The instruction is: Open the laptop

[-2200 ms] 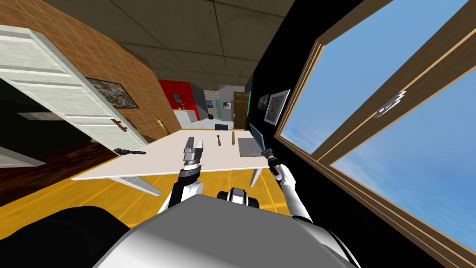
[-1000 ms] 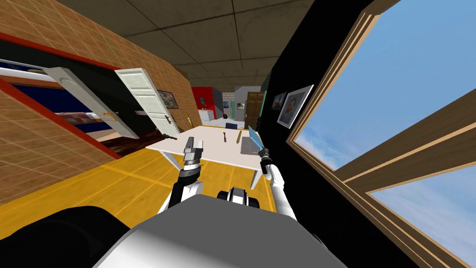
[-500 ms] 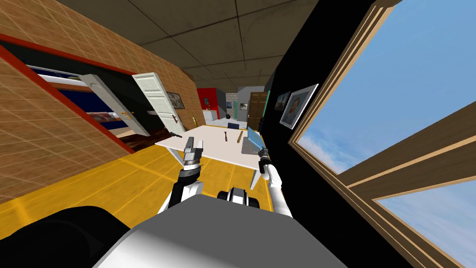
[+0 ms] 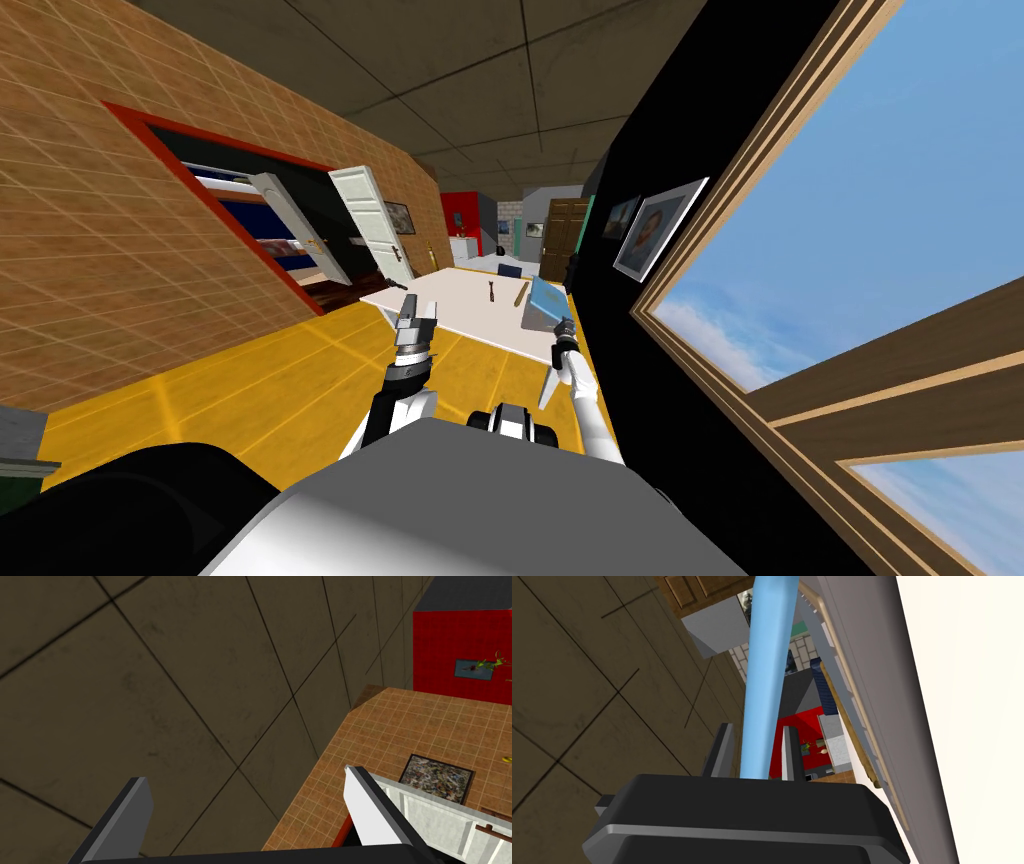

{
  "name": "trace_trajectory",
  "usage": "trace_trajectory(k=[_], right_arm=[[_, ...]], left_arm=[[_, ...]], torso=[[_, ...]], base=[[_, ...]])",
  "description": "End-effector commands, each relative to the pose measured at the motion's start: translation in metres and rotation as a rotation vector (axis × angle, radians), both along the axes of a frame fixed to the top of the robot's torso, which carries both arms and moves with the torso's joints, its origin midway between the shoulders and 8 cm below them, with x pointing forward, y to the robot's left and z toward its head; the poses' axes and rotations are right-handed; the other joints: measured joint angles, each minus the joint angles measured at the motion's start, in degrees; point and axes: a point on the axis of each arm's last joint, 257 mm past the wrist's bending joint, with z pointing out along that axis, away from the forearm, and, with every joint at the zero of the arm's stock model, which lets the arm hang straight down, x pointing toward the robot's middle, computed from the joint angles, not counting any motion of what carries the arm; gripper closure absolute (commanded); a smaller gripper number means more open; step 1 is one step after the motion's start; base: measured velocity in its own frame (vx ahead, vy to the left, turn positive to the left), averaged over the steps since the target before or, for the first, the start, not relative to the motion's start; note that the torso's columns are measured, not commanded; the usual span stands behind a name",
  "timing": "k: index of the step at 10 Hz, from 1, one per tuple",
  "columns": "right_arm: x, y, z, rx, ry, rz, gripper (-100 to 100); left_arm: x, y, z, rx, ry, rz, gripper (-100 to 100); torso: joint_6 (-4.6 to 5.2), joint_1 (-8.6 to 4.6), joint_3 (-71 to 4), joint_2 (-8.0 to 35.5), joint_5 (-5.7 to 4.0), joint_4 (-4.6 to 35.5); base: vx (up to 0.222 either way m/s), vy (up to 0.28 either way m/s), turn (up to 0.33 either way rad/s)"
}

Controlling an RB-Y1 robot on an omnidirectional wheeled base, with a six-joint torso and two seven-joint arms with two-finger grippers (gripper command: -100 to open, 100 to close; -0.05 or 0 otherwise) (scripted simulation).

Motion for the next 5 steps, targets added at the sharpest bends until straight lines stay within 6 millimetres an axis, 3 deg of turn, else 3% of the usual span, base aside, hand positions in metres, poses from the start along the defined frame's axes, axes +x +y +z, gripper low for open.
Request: trace_trajectory(k=[1,2,3,4,5], right_arm=[[0.002,0.003,-0.007,-0.059,0.023,-0.038,100],[0.000,-0.004,-0.008,-0.060,0.025,-0.067,100],[0.002,0.003,-0.011,-0.098,0.035,-0.070,100],[0.008,0.003,-0.004,-0.078,0.028,-0.064,-100],[0.015,0.005,0.002,-0.078,0.027,-0.064,-100]], left_arm=[[0.000,0.000,0.000,0.000,0.000,0.000,0],[0.000,0.000,0.000,0.000,0.000,0.000,0],[0.000,0.000,0.000,0.000,0.000,0.000,0],[0.000,0.000,0.000,0.000,0.000,0.000,0],[0.000,0.000,0.000,0.000,0.000,0.000,0]], torso=[[0.15,0.03,0.0,0.0,0.01,0.0],[0.01,-0.02,0.0,-0.1,-0.02,-0.1],[0.14,0.06,0.0,0.0,0.02,0.0],[0.02,0.09,0.0,0.0,0.02,0.0],[0.09,0.13,0.0,0.0,0.04,0.0]], base=[[-0.023,-0.103,0.233],[-0.027,-0.078,0.130],[-0.036,-0.066,0.163],[-0.045,-0.045,0.037],[-0.049,-0.015,-0.053]])
